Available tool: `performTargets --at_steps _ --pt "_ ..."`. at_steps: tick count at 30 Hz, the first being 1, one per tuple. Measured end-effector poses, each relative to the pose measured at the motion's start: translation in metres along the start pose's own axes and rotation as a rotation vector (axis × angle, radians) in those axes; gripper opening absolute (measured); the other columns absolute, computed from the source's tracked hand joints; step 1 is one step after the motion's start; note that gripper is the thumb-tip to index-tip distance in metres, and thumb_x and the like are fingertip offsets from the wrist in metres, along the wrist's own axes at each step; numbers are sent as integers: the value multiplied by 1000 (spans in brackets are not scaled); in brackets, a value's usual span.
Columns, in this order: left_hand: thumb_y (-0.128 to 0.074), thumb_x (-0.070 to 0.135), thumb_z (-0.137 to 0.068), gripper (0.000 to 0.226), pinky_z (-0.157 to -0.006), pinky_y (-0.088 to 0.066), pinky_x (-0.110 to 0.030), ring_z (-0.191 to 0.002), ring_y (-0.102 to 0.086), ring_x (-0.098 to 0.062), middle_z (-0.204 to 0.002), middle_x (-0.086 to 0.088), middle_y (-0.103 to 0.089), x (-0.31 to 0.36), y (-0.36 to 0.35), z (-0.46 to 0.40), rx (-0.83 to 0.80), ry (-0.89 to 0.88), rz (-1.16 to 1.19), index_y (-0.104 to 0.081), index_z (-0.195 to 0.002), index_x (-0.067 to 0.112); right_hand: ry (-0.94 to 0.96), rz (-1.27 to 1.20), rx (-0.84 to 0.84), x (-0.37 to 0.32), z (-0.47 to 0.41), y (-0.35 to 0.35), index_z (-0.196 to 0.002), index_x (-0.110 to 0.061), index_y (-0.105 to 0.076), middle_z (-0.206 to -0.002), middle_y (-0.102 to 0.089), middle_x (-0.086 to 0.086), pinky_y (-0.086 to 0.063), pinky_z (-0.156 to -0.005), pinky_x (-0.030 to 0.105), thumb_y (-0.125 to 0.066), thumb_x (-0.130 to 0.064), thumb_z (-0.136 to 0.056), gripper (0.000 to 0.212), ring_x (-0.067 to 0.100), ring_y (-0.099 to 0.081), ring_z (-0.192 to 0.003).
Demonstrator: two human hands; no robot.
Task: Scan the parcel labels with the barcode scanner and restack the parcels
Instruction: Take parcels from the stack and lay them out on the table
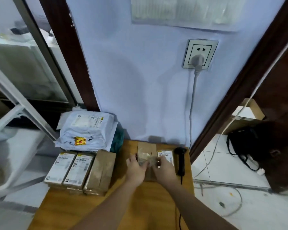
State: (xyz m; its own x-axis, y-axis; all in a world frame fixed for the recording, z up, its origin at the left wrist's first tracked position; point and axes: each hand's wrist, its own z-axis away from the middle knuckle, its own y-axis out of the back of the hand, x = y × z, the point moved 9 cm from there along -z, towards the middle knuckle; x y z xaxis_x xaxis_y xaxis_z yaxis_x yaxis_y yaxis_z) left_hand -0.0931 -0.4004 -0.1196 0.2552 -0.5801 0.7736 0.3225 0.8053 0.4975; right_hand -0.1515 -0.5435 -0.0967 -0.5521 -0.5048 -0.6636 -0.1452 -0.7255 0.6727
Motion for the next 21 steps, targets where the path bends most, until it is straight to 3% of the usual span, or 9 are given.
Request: performTargets --at_steps 4,8,14,21 --pt "-66 43 -97 71 -101 -56 -45 -126 -56 -30 -149 -7 -42 -16 -14 -25 1 19 0 -37 -156 20 7 137 0 2 -17 -11 -120 -21 -61 -108 -71 0 -61 -80 37 -62 -28 -96 26 20 -70 -93" --pt "-67 46 -95 66 -95 -58 -39 -121 -58 -26 -142 -4 -49 -27 -23 -43 13 29 -15 -42 -152 22 18 215 -18 7 -28 -23 -118 -18 -62 -111 -67 2 -55 -81 32 -58 -22 -97 22 20 -64 -98" --pt "-70 55 -89 60 -88 -62 -42 -112 -64 -19 -128 5 -62 -51 -34 -64 10 48 -91 -51 -140 29 50 339 -51 16 -33 -40 -134 -21 -58 -127 -57 4 -49 -95 34 -46 -31 -105 33 21 -49 -120" --pt "-71 50 -90 62 -92 -60 -47 -117 -62 -25 -132 1 -62 -62 -45 -71 -38 61 -97 -48 -143 27 113 407 -50 20 -31 -52 -127 -22 -60 -134 -49 6 -52 -94 33 -51 -32 -103 27 21 -48 -120"
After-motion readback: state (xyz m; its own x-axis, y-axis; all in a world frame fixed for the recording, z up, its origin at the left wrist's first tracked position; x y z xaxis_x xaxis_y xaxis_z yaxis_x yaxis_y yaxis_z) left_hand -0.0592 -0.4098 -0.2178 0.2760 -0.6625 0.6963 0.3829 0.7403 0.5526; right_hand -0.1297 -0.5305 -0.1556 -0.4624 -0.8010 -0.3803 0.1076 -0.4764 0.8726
